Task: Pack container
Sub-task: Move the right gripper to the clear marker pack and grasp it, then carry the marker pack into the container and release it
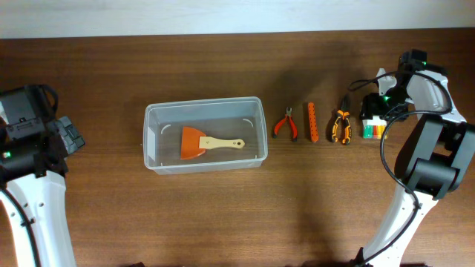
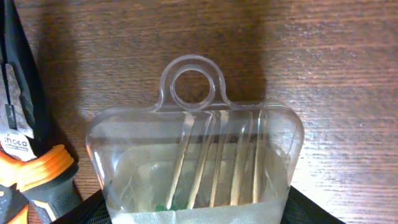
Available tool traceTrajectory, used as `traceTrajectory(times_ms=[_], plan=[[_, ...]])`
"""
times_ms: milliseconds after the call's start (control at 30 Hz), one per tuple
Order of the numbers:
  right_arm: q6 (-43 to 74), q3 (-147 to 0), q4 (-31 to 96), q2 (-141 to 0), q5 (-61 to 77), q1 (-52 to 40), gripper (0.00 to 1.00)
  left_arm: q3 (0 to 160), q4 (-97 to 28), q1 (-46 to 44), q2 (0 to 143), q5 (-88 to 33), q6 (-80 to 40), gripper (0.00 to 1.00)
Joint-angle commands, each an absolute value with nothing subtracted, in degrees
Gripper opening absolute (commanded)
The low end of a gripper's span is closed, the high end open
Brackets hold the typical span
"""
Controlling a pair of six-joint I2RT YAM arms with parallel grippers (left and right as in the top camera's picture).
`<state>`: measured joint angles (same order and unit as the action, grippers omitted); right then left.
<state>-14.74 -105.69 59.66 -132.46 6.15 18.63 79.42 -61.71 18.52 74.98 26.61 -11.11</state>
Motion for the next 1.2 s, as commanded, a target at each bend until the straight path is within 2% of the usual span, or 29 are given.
traceTrajectory(times_ms=[0, 167, 467, 600, 667, 800, 933, 1067, 1133, 1167], plan=[[-12.32, -106.45, 62.35, -132.4, 4.25, 18.26, 0.63, 80.36, -61.8, 18.92, 74.35, 27.24, -10.41, 0.99], [-10.7, -114.52, 69.1, -130.28, 4.6, 18.26, 0.55, 80.36, -61.8, 18.92, 74.35, 27.24, -10.41, 0.99], [-10.41, -144.7, 88.33, -126.34, 13.87, 12.56, 0.42, 80.36, -61.8, 18.92, 74.35, 27.24, -10.41, 0.99], [-10.44, -155.7, 93.1, -126.3, 14.85, 4.23, 0.27, 80.36, -61.8, 18.92, 74.35, 27.24, -10.41, 0.99], [-10.63, -157.03, 93.43, -126.3, 14.85, -0.38, 0.23, 80.36, -61.8, 18.92, 74.35, 27.24, -10.41, 0.99], [-15.7, -156.14, 94.04, -126.91, 14.83, -11.68, 0.22, 80.36, -61.8, 18.92, 74.35, 27.24, -10.41, 0.99], [-25.67, -152.31, 93.47, -128.07, 14.59, -22.52, 0.23, 80.36, -61.8, 18.92, 74.35, 27.24, -10.41, 0.99], [-34.17, -146.32, 91.42, -128.79, 13.58, -28.93, 0.23, 80.36, -61.8, 18.92, 74.35, 27.24, -10.41, 0.99], [-37.36, -142.5, 89.69, -128.79, 13.3, -30.74, 0.18, 80.36, -61.8, 18.92, 74.35, 27.24, -10.44, 0.99], [-39.57, -140.25, 88.75, -128.79, 13.3, -31.55, 0.11, 80.36, -61.8, 18.92, 74.35, 27.24, -10.41, 0.99]])
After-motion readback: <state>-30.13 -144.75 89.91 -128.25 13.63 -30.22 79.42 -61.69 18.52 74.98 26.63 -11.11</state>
